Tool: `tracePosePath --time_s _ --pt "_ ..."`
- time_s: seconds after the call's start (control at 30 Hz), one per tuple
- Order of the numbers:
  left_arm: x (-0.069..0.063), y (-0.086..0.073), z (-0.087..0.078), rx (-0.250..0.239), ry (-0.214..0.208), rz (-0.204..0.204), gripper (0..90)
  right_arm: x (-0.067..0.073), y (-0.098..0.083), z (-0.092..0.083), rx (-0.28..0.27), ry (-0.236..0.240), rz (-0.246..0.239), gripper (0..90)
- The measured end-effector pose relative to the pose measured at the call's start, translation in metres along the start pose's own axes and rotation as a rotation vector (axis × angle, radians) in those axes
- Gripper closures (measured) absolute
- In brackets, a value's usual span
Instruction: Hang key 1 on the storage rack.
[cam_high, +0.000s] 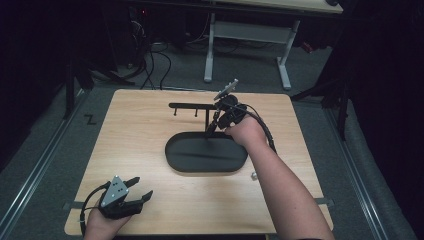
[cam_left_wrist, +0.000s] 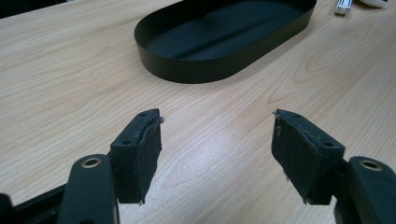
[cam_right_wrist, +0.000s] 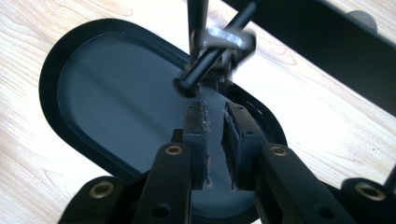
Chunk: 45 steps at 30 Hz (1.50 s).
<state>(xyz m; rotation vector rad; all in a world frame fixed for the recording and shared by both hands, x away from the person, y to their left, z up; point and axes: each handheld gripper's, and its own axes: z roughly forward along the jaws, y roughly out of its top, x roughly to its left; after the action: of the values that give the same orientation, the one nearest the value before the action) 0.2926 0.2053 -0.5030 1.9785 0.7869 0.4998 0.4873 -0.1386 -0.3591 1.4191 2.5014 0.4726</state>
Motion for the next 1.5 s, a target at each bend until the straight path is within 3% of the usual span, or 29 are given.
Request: tracePosePath --time_s 0.33,0.7,0.87,1.0,1.23,1.5 --pt "-0.001 0.001 0.005 0.012 -0.006 0.004 33.7 -0.001 -0.016 -0.015 -0.033 0.020 0.007 75.0" --pt "0.000 0.003 0.013 0.026 -0.002 0.007 33.8 -0.003 -0.059 -0.030 -0.106 0.063 -0.008 61.7" --pt "-0.001 0.003 0.014 0.028 -0.001 0.000 33.9 -0.012 -0.079 -0.030 -0.122 0.068 0.018 58.5" --pt "-0.002 0.004 0.016 0.035 0.001 0.008 35.0 -0.012 -0.095 -0.029 -0.119 0.050 -0.018 57.1" --pt "-0.003 0.004 0.016 0.035 -0.001 0.010 35.0 -0.019 -0.132 -0.025 -0.126 0.043 0.005 56.7" --pt "-0.003 0.003 0.016 0.039 0.001 0.007 35.0 -0.043 -0.170 0.000 -0.111 0.019 0.089 55.9"
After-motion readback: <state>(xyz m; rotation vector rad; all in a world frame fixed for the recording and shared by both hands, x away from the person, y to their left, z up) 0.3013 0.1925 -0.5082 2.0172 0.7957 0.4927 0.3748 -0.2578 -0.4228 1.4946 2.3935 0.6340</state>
